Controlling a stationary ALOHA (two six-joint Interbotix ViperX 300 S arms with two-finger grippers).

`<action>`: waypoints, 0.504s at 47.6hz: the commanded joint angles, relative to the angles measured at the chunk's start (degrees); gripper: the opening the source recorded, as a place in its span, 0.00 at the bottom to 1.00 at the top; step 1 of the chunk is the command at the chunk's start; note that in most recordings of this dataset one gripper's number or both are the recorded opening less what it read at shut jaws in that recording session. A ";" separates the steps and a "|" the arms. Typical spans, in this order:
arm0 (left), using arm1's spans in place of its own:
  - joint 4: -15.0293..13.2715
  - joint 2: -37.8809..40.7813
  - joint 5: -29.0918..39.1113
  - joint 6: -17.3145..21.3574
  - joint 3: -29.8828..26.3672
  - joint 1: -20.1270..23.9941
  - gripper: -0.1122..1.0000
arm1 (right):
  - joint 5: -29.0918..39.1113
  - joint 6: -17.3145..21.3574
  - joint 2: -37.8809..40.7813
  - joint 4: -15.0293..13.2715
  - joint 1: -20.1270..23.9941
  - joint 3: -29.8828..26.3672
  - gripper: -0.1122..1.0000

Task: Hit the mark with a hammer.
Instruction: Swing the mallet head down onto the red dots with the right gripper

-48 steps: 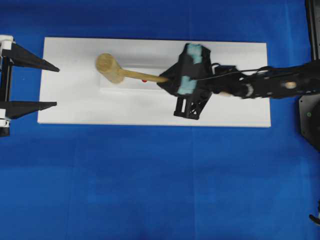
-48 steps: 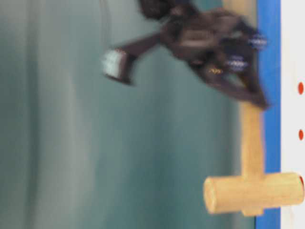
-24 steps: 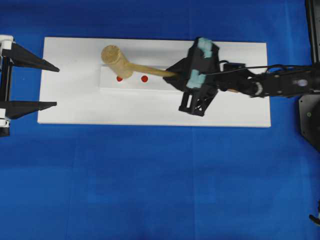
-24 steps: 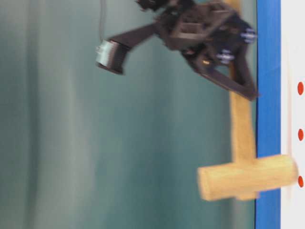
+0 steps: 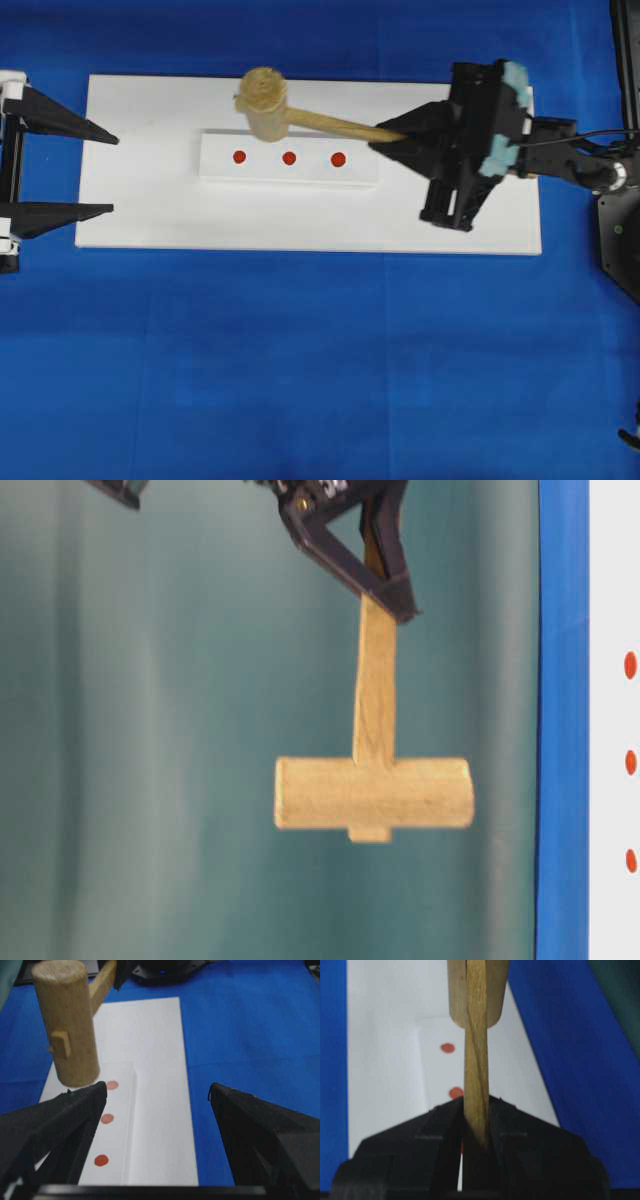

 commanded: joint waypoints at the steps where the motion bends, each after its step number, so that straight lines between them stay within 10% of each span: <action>1: -0.18 0.18 -0.26 -0.09 -0.53 0.00 0.83 | -1.41 0.09 -2.29 -0.18 0.18 -0.18 0.13; 16: -0.09 0.09 -0.26 -0.09 -0.53 0.00 0.83 | -0.09 0.53 3.08 0.18 0.18 0.18 0.13; 24: -0.09 0.18 -0.26 -0.09 -0.53 0.00 0.83 | 2.55 0.62 12.48 5.27 0.26 0.62 0.13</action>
